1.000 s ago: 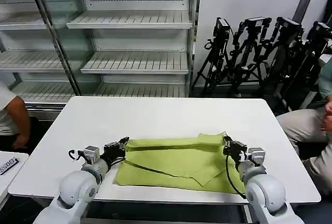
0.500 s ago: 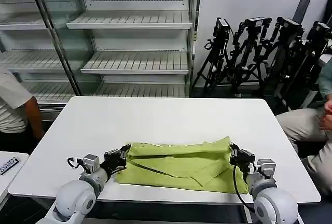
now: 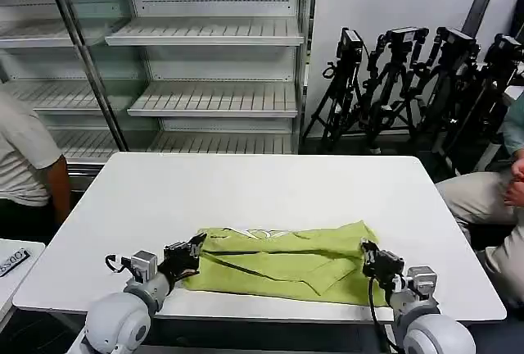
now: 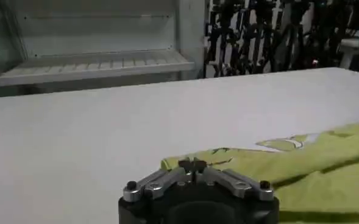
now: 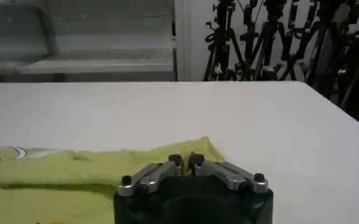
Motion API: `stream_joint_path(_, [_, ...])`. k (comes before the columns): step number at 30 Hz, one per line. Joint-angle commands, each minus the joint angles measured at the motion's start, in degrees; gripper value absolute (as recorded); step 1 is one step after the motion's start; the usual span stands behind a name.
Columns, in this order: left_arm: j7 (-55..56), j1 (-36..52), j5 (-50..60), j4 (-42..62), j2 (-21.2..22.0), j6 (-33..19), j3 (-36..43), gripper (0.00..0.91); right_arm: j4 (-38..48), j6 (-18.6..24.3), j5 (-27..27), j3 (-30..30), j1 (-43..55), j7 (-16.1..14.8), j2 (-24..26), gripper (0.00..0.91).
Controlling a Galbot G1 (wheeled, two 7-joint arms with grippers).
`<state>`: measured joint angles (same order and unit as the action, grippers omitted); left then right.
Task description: Fold and organize the clothes.
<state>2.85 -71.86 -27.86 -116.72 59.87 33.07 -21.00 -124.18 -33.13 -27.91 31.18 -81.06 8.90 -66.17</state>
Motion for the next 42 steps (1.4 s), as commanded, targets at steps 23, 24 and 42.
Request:
stream_joint_path(23, [31.92,-0.46,-9.66,-0.9,4.4,-0.01,11.18,0.01,-7.45,0.2,1.22,6.46,-8.03,-1.52,-1.54,0.907])
stream_joint_path(24, [31.91,-0.24,-9.65,-0.49,4.5,-0.02,11.18,0.01,-7.41,0.22,1.28,6.48,-8.03,-1.51,-1.56,0.907])
stream_joint_path(42, [12.72,-5.32,9.59,-0.4,1.23,-1.35,-2.21,0.0,-7.6,0.07,1.35,6.2,-7.74,-1.41,-1.83,0.907])
